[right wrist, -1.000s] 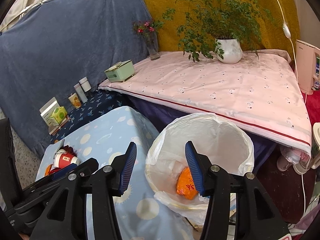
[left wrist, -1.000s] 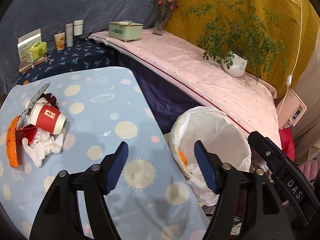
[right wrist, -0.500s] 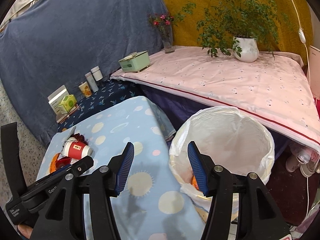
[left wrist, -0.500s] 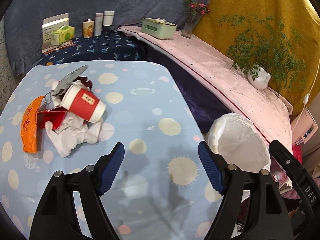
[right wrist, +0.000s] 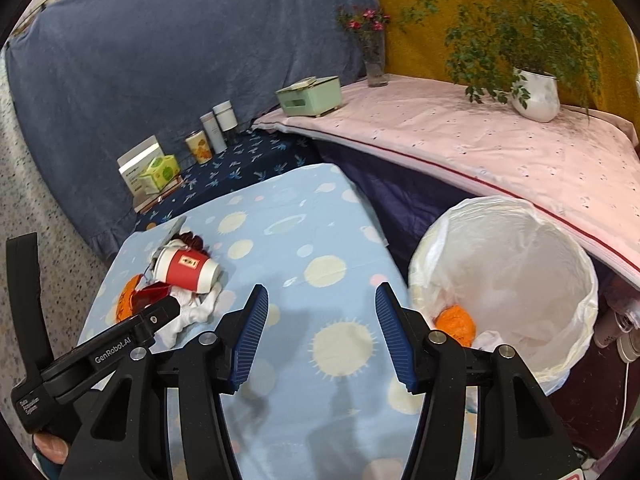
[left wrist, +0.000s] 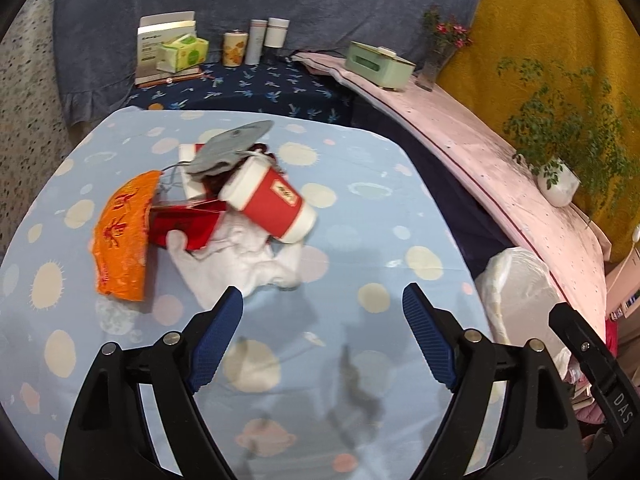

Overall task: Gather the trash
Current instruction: 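Grasp the second orange bag with the left tool while the right tool grasps the white cloth, then lift both items and carry them toward the white bin, then open both tools over the white bin to drop the orange bag and white cloth, then move both tools back over the remaining trash on the table, then grasp the red card with the left tool while the right tool grasps the white tissue, then carry the red card and white tissue over the white bin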

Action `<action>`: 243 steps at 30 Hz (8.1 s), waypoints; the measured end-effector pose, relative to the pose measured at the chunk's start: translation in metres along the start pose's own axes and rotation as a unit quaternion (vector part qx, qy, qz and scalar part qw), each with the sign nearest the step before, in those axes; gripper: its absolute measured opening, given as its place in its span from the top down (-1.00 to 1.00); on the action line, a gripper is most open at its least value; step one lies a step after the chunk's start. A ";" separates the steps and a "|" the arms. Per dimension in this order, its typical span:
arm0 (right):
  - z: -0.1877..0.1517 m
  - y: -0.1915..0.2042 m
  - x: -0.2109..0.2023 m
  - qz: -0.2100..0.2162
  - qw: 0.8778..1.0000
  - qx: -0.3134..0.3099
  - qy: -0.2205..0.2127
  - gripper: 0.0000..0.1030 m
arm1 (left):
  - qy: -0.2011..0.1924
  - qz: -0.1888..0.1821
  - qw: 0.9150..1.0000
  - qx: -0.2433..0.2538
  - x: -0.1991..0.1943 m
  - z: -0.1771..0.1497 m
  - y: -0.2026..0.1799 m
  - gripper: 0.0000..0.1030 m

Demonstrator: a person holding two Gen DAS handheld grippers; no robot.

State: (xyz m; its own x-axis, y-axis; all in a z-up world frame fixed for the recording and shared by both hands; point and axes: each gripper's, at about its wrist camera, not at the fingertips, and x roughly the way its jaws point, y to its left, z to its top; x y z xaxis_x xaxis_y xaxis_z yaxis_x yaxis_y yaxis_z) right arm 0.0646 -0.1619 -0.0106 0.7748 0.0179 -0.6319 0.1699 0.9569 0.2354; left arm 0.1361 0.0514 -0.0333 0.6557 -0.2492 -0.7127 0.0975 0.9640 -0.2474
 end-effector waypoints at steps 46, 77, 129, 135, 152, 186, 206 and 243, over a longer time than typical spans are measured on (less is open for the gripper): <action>-0.063 0.175 0.168 0.091 0.980 -0.062 0.164 0.82 | 0.039 0.035 0.996 -0.076 0.040 0.002 0.165 0.69; 0.038 0.059 -0.010 0.086 0.996 0.004 -0.037 0.88 | -0.039 -0.051 0.997 0.047 -0.059 0.023 -0.009 0.71; 0.030 -0.185 -0.047 -0.044 0.986 0.143 -0.068 0.46 | 0.010 -0.126 0.969 0.211 -0.002 -0.033 -0.255 -0.25; 0.030 -0.174 -0.045 -0.042 0.988 0.133 -0.066 0.34 | 0.009 -0.118 0.973 0.197 -0.002 -0.029 -0.240 -0.29; 0.029 -0.114 -0.034 -0.020 0.995 0.083 -0.050 0.15 | 0.007 -0.078 0.989 0.129 -0.003 -0.014 -0.162 -0.42; 0.003 0.033 0.024 0.025 0.999 -0.032 0.016 -0.16 | 0.008 0.016 0.999 -0.030 0.001 0.010 0.026 -0.68; -0.020 0.128 0.123 0.050 0.991 -0.090 0.088 -0.16 | 0.061 0.031 0.984 -0.167 0.049 0.051 0.130 -0.66; 0.007 0.067 0.075 0.067 0.996 -0.025 0.045 0.63 | 0.064 -0.041 0.993 -0.091 0.016 0.042 0.044 0.82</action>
State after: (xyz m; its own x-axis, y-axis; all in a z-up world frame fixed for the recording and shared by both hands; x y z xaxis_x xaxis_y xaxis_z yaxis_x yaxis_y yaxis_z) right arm 0.1382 -0.0984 -0.0375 0.7309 0.1707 -0.6608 0.0361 0.9572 0.2872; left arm 0.1826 0.0940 -0.0284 0.5492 -0.3478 -0.7599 0.0028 0.9100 -0.4145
